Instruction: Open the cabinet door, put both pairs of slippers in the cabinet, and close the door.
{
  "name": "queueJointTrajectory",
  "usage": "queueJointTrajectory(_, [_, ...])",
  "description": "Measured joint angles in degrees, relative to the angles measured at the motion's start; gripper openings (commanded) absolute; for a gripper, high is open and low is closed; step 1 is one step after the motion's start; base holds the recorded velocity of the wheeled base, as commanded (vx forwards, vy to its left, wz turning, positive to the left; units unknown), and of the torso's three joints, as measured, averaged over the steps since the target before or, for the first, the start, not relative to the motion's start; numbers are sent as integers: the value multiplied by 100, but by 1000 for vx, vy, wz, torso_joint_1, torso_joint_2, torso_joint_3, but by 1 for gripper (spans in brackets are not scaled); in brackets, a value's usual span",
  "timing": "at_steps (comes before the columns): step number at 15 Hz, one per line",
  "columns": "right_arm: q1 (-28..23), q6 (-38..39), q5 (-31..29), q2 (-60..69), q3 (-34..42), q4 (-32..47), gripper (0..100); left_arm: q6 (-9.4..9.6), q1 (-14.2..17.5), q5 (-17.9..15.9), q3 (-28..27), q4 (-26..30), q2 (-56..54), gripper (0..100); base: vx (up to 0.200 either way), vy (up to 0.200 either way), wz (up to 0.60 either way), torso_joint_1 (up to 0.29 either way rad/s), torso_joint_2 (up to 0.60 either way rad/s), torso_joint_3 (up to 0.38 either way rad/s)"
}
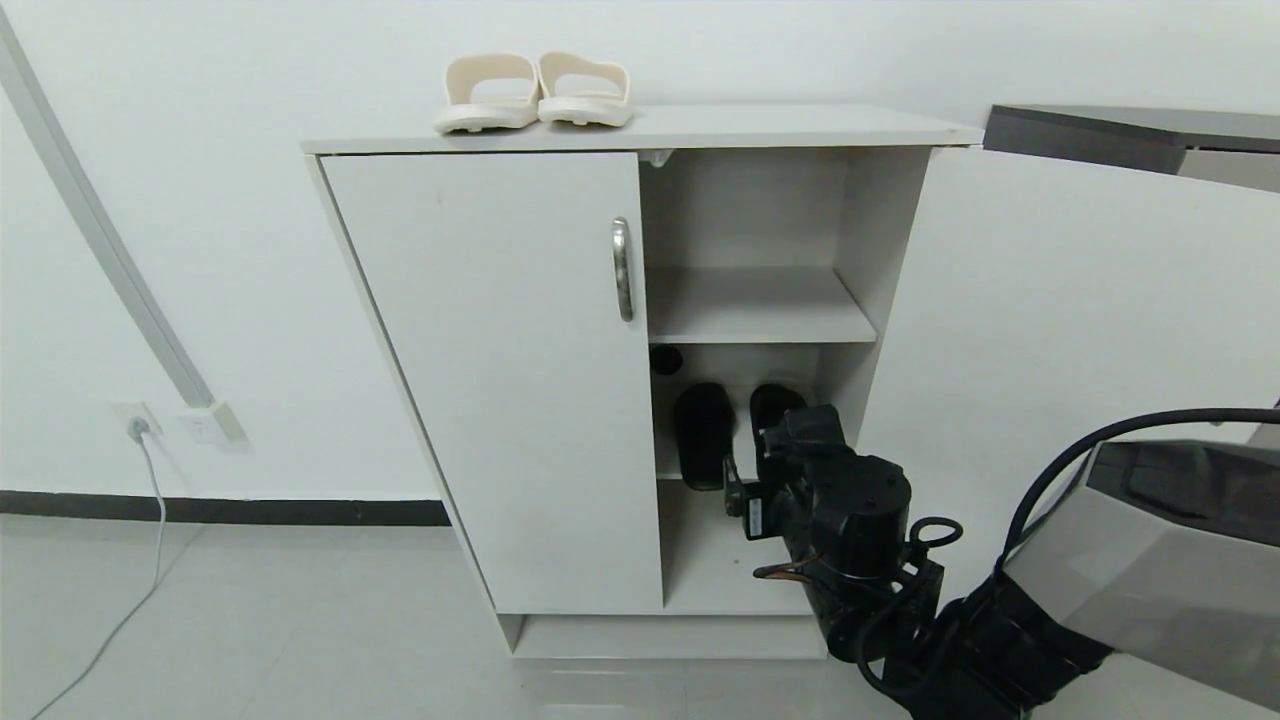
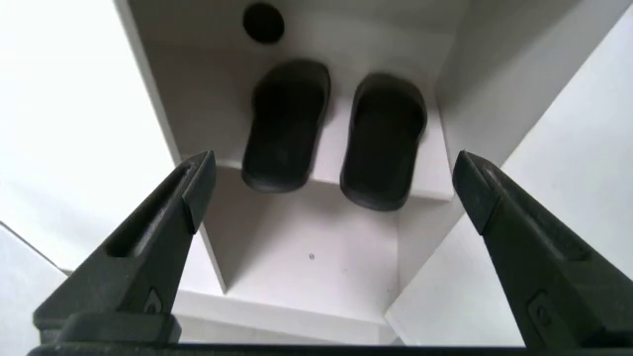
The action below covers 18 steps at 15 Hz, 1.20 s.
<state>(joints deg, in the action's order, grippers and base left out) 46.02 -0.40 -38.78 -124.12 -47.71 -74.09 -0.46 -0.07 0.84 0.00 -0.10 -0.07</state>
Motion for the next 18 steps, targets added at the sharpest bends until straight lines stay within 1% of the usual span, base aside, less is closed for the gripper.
queueJointTrajectory(9, [-2,-13,29,-10,48,4,100,4,5,2,0,2,0,0,0,0,0,0,0,0])
queueJointTrajectory(18, [-27,16,115,-27,179,-90,100,0,5,2,0,5,0,0,0,200,0,2,4,4])
